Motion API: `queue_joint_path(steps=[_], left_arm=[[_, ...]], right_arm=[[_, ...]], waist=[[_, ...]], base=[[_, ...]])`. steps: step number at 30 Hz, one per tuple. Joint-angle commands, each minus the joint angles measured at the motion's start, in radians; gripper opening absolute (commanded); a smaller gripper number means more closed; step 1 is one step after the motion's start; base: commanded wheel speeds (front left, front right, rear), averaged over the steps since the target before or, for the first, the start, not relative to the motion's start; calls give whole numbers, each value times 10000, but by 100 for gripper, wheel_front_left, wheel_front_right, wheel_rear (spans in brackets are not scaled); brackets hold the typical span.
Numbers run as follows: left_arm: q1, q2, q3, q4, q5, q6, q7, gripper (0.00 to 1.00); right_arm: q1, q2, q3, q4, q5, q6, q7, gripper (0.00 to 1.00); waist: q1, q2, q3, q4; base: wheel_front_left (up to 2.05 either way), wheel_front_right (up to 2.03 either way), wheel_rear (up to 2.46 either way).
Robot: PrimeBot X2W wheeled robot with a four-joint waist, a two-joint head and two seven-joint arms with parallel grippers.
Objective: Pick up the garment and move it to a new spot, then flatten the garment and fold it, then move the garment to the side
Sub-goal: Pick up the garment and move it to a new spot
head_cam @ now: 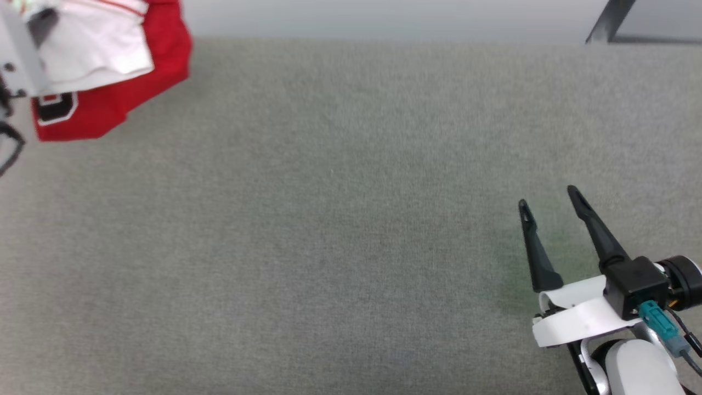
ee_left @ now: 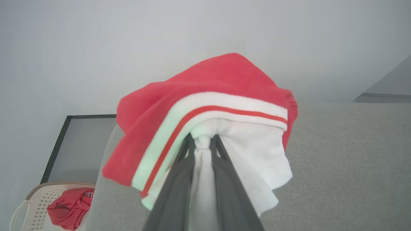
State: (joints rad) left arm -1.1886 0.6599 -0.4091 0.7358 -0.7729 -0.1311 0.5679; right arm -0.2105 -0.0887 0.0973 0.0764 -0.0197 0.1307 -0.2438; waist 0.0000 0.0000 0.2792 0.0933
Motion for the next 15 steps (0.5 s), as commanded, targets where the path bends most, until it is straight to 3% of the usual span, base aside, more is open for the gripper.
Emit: queue_joint_path(steps=[1, 7, 15], left_arm=[[50, -81, -41, -290, 6, 90, 37, 0], [694, -569, -235, -1791, -311, 460, 646, 0], [1931, -825, -366, -4316, -620, 1597, 1419, 0]], right_arm=[[173, 20, -150, 95, -43, 1, -49, 100], [182, 10, -811, 403, -220, 1, -134, 100], [275, -86, -1867, 706, -463, 1, -192, 100]], waist=[[0, 0, -661, 156], [0, 0, -1075, -45], [0, 0, -1153, -905]], base=[[0, 0, 0], [0, 0, 0], [0, 0, 0]])
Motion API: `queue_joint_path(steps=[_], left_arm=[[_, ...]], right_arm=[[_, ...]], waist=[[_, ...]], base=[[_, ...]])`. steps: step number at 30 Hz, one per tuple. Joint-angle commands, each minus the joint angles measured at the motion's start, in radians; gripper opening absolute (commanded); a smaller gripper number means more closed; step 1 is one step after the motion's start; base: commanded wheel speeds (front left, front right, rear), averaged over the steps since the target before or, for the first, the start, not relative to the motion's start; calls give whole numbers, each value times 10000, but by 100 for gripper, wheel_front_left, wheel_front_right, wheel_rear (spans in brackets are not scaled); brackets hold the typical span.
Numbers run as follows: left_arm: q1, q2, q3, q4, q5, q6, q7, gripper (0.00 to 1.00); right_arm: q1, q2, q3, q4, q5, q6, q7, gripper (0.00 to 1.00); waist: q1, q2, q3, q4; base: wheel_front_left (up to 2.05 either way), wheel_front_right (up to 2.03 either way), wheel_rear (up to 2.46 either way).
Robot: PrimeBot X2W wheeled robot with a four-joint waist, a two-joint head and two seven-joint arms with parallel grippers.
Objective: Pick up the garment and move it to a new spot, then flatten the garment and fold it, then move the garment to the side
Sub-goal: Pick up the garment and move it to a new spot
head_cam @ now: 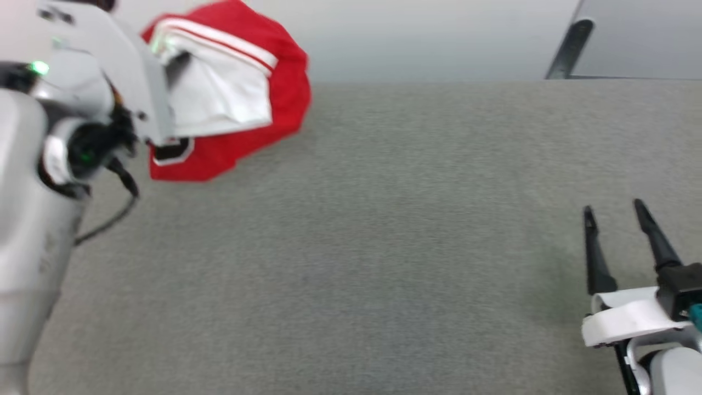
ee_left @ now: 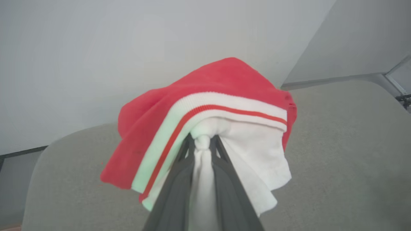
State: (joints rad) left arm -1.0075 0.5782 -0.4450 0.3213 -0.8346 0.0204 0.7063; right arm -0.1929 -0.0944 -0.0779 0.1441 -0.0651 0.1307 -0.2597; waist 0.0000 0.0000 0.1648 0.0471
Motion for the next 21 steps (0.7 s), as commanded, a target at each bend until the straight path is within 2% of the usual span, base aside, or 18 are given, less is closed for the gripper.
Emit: queue_joint_path(steps=[1, 7, 14, 17, 21], left_arm=[[271, -3, -63, -488, 5, 197, 140, 0], [1108, -229, -318, -2003, -159, 1151, 868, 0], [2071, -577, -814, -3199, -337, 2185, 1730, 0], [2438, -629, -1077, -3466, -278, 2496, 1980, 0], [2963, -752, -1480, -3408, -204, 2690, 2152, 0]], right_arm=[[109, -26, -240, 54, -32, 1, -43, 100], [235, 101, -962, 106, -102, -1, -63, 100], [380, 308, -1244, -15, -2, -1, -68, 100], [365, 372, -1164, -20, 50, -1, -69, 100], [362, 426, -1048, 10, 141, -1, -69, 100]], waist=[[0, 0, 7, -584], [0, 0, 133, -1458], [0, 0, 319, -2398], [0, 0, 429, -2702], [0, 0, 544, -2976]], base=[[0, 0, 0], [0, 0, 0], [0, 0, 0], [0, 0, 0], [0, 0, 0]])
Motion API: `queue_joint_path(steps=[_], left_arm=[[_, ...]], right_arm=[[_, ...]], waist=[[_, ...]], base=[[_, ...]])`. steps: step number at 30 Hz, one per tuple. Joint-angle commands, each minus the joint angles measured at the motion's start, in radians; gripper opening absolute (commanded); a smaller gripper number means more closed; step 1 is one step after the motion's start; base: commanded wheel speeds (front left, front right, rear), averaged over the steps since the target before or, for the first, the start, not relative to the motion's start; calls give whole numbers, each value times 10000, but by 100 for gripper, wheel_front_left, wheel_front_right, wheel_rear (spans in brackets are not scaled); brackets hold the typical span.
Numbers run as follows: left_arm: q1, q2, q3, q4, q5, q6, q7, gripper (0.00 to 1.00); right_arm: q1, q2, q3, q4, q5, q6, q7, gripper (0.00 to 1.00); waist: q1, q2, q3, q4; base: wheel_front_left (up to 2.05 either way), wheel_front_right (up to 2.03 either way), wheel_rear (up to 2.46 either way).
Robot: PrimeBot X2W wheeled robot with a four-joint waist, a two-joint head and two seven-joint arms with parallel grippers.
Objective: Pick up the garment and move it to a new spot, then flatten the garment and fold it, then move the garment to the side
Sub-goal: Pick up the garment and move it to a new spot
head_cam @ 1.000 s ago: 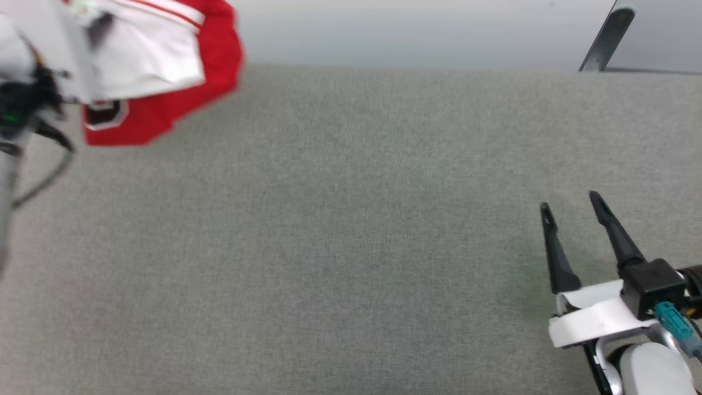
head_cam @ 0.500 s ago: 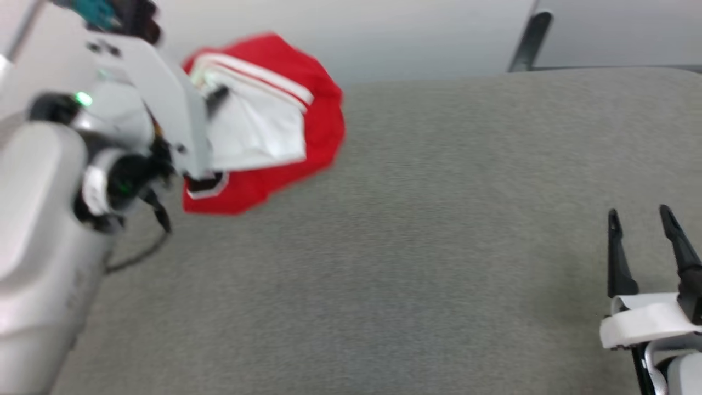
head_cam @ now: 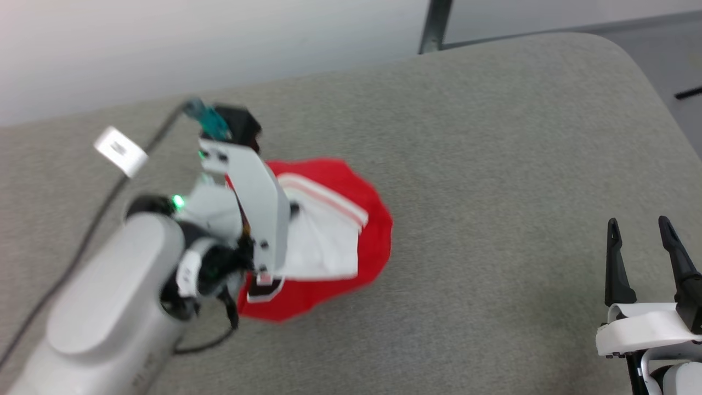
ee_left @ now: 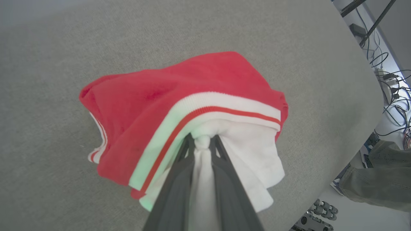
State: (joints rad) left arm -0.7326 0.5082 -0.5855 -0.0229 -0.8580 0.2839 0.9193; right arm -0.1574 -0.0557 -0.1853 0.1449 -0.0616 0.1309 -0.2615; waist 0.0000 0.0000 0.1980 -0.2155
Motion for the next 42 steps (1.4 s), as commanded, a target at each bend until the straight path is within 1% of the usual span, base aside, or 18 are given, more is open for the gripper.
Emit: queue_joint_path(steps=[1, 4, 9, 11, 12, 13, 14, 15, 16, 17, 20, 26, 30, 34, 36, 40, 42], left_arm=[[321, -72, -148, 104, 34, 63, 34, 0], [694, -116, -337, 451, -12, 19, -11, 0], [1022, -119, -651, 1163, 59, -307, -124, 0], [1056, -174, -750, 1419, -43, -420, -27, 7], [1031, -193, -775, 1506, -77, -479, 8, 22], [990, -202, -798, 1574, -86, -531, 26, 31], [990, -202, -798, 1574, -86, -531, 26, 31], [956, -205, -831, 1626, -118, -577, 57, 35], [893, -187, -885, 1636, -99, -684, 82, 51], [811, -156, -913, 1645, -46, -755, 78, 100], [749, -150, -990, 1616, -49, -989, 51, 100], [883, -112, -909, 1343, -247, -1296, -149, 100], [1107, 44, -712, 1041, -356, -1539, -568, 100], [1500, 137, -405, 775, -437, -1727, -1392, 100], [1715, 164, -272, 646, -427, -1967, -1961, 100], [2286, 115, 244, 576, -561, -2303, -3366, 100], [2551, 87, 431, 559, -520, -2617, -4192, 100]], right_arm=[[0, 45, 50, 15, 131, -3, -52, 100], [-32, 60, 100, 47, 144, -3, -53, 100], [-42, 68, 247, 176, 310, -3, -53, 100], [-45, 66, 280, 220, 346, -3, -53, 100], [-55, 68, 307, 249, 342, -3, -53, 100], [-67, 67, 319, 262, 325, -3, -53, 100], [-67, 67, 319, 262, 325, -3, -53, 100], [-69, 68, 334, 274, 305, -3, -53, 100], [-52, 68, 353, 284, 275, -3, -53, 100], [-28, 68, 363, 291, 245, -3, -53, 100], [92, 67, 389, 322, 166, -3, -53, 100], [309, 65, 448, 341, -28, -3, -54, 100], [492, 67, 548, 352, -96, -3, -52, 100], [571, 17, 685, 371, -103, -3, -39, 100], [698, -22, 806, 423, -115, -3, -37, 100], [759, -75, 968, 440, -54, -3, -36, 100], [812, -100, 1042, 422, -5, -3, -36, 100]], waist=[[0, 0, 240, -397], [0, 0, 295, -488], [0, 0, 311, -491], [0, 0, 276, -437], [0, 0, 250, -408], [0, 0, 217, -368], [0, 0, 217, -368], [0, 0, 173, -323], [0, 0, 126, -276], [0, 0, 72, -218], [0, 0, -135, -17], [0, 0, -688, 494], [0, 0, -1074, 869], [0, 0, -1484, 1275], [0, 0, -1709, 1462], [0, 0, -2039, 1802], [0, 0, -2147, 1957]], base=[[0, 0, 0], [0, 0, 0], [0, 0, 0], [0, 0, 0], [0, 0, 0], [0, 0, 0], [0, 0, 0], [0, 0, 0], [0, 0, 0], [0, 0, 0], [0, 0, 0], [0, 0, 0], [0, 0, 0], [0, 0, 0], [0, 0, 0], [0, 0, 0], [0, 0, 0]])
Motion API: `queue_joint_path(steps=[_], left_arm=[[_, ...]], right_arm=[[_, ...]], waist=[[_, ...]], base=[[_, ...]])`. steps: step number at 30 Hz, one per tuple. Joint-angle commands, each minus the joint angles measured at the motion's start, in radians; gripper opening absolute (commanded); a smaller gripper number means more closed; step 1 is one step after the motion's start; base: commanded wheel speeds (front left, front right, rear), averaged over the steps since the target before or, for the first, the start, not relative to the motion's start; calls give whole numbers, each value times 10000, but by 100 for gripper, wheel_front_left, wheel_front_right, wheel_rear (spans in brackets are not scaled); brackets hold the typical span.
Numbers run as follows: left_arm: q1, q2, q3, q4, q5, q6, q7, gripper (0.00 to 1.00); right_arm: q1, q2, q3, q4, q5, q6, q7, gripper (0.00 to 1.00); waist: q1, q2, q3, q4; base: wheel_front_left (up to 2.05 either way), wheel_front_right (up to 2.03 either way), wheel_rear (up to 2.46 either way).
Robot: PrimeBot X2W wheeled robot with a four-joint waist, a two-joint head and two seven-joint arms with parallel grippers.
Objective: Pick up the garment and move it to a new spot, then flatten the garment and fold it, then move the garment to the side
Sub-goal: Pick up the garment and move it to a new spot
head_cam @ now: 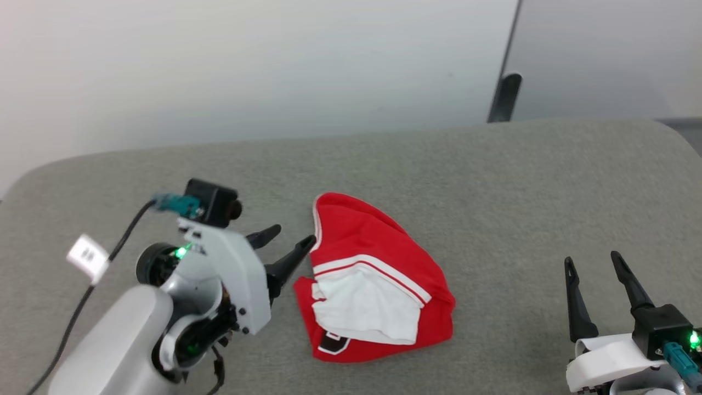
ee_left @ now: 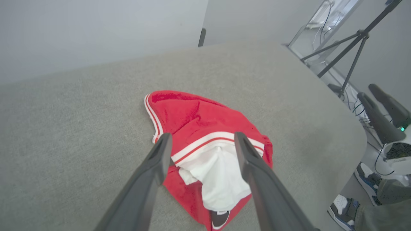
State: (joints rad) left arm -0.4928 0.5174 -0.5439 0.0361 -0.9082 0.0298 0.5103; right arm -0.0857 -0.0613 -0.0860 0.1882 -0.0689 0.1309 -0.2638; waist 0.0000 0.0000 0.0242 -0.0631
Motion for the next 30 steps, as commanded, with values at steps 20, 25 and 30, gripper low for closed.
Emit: queue_joint_path(steps=[20, 25, 30], left_arm=[[2982, -213, 1189, 1335, 1282, -1189, -7108, 100], [3656, -190, 1810, 1514, 1535, -1218, -7682, 100], [4435, -347, 3045, 1241, 2009, -1160, -7762, 100]], right_arm=[[700, -88, -154, -58, 184, -3, -11, 100], [898, -61, -374, -87, 201, -3, -13, 100], [1188, -77, -782, -134, 116, -3, -11, 100]], waist=[[0, 0, -1184, 1546], [0, 0, -1316, 1661], [0, 0, -1391, 1773]], base=[[0, 0, 0], [0, 0, 0], [0, 0, 0]])
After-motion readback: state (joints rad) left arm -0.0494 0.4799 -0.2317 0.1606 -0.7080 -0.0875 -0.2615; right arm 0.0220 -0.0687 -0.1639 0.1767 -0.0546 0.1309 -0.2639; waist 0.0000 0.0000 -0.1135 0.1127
